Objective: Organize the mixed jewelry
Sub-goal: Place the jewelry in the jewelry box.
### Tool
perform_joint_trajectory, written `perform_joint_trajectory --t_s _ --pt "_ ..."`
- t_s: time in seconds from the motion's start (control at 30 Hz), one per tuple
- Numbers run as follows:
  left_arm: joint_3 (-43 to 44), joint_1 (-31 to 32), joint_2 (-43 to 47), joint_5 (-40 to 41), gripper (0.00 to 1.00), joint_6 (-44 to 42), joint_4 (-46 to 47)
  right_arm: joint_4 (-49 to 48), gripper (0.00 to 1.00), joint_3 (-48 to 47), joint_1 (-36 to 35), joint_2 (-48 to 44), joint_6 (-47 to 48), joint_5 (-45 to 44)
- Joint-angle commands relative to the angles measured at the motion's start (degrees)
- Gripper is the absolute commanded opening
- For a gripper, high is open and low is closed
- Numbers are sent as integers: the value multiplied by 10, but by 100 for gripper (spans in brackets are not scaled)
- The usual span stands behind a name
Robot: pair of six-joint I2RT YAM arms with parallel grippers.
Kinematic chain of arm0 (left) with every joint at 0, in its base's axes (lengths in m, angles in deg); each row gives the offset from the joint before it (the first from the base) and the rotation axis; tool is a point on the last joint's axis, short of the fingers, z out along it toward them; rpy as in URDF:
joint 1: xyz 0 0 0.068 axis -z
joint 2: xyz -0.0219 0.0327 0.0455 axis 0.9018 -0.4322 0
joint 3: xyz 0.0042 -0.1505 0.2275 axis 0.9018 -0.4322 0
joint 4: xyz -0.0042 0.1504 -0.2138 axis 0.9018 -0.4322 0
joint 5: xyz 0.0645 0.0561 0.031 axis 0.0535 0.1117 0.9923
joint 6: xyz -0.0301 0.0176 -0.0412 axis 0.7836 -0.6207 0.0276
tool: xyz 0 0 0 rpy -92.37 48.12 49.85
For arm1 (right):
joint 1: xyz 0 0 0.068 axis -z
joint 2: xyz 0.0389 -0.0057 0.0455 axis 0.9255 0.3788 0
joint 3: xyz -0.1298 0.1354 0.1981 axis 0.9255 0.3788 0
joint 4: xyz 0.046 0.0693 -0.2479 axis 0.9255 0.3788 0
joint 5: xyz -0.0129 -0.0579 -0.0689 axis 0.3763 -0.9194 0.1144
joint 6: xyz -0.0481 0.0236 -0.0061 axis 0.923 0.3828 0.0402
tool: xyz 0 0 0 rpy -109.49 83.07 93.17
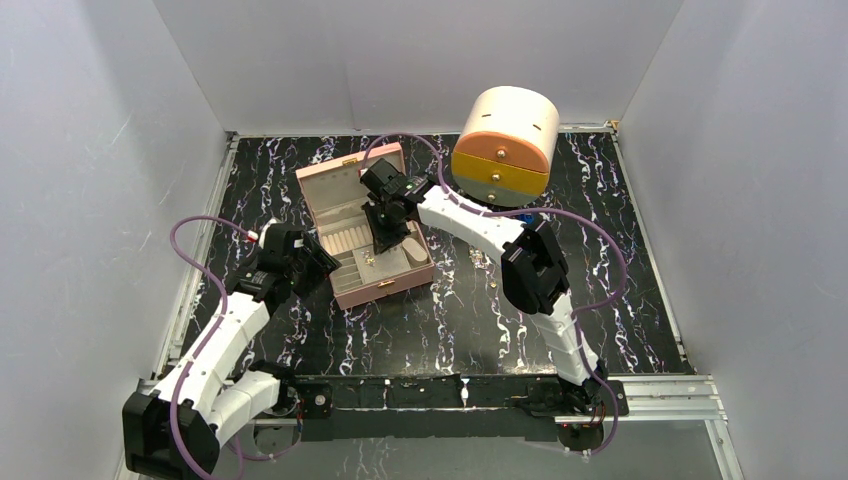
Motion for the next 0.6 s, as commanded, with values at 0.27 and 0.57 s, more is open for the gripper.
perform_joint_trajectory --t_s 0.27,0.57 --pt "0 -2 4 22 58 -10 -7 -30 13 -13 0 -1 -10 -26" --pt "-2 -1 4 22 58 -11 -7 -25 13 -1 0 -4 -11 -12"
